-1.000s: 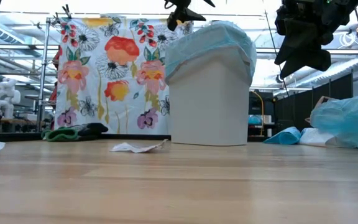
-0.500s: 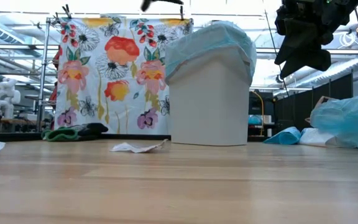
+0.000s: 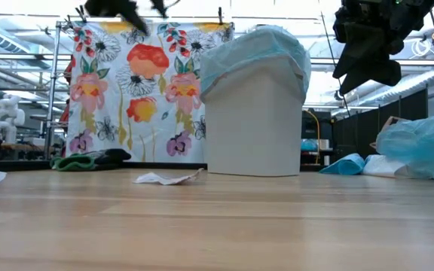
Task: Place trash/remove bag and relplace
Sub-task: Put the white paper into the trash bin
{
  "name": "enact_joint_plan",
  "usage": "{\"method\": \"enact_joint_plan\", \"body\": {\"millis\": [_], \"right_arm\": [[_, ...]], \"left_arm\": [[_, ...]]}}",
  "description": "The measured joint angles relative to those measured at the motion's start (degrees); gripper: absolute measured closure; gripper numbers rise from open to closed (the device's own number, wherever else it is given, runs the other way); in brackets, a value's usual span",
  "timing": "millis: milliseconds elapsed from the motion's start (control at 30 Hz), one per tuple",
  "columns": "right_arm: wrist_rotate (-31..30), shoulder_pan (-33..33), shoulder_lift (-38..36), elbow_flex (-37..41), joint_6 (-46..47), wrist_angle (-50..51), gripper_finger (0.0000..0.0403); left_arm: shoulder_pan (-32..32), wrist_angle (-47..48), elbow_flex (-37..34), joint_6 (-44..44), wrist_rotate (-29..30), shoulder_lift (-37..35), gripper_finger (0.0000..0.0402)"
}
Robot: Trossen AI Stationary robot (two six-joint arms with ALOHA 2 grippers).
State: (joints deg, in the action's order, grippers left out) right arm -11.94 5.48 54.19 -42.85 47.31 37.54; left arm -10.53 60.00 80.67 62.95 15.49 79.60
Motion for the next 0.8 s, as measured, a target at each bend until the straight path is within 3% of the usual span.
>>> {"method": "enact_joint_plan", "body": {"millis": [167,333,533,800], "right_arm": [[0.0,0.0,0.0,0.0,0.0,0.0,0.02],[0.0,0.0,0.0,0.0,0.0,0.0,0.02],[0.0,0.0,0.0,0.0,0.0,0.0,0.02],[0.0,0.0,0.0,0.0,0.0,0.0,0.02]], "left_arm": [[-6.5,-11.9,-12.2,9.8,-3.8,0.5,0.0196],[-14.9,-16.6,-18.3,23.8,-6.6,1.8,0.0196],[-23.5,-16.5,-18.9,35.7,-7.9,6.1,0.0196],[-27.2,-13.1,-18.9,37.0,-11.1,12.2,0.0196]]}}
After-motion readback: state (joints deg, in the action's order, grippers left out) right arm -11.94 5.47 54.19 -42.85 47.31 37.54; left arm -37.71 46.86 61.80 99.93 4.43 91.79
